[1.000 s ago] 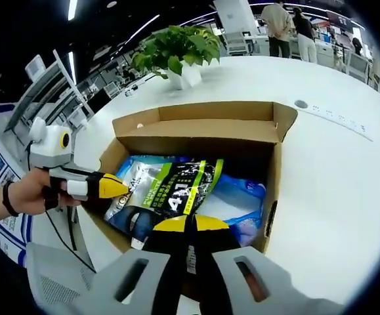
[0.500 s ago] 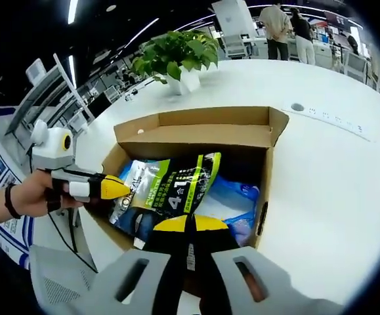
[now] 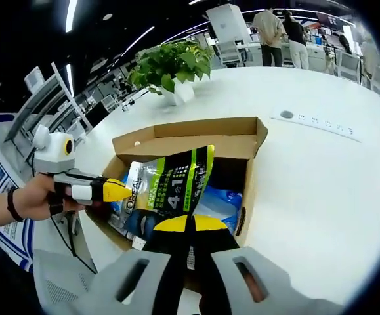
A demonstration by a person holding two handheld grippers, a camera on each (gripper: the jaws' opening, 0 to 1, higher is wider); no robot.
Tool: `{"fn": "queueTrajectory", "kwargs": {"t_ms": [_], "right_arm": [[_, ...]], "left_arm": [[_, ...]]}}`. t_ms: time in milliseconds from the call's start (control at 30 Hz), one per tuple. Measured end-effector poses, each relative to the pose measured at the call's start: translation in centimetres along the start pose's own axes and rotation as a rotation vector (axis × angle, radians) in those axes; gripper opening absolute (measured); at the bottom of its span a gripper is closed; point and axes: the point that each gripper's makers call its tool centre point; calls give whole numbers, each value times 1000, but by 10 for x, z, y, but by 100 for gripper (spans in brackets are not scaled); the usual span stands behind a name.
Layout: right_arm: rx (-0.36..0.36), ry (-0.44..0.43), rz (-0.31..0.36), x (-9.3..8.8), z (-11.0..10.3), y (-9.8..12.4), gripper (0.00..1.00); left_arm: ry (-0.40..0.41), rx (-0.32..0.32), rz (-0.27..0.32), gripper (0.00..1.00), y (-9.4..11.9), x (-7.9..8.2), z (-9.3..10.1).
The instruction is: Operate the shoe box by opening the lid, removing the specified soft item, and placing it in the target area until the item is outside and the box remains undamaged.
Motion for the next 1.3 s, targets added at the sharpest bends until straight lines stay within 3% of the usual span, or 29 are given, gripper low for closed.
{"fn": "queueTrajectory", "kwargs": {"t_ms": [733,1300], "right_arm": [[-65,-70,81,0,44,54,0],[-122,-130,135,-15,75,98,0]], "left_arm": [[-98,-68,-4,0,-23,25,61],[-174,-131,-33,0,-45,25,113]]}}
Point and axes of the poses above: the point that each gripper's makers call its tool centre point, and the gripper's own axes: y roughly backward along the fingers, z roughly to its right, x roughly out of its top, and after that the axes turned 3 degrees about -y, right-handed
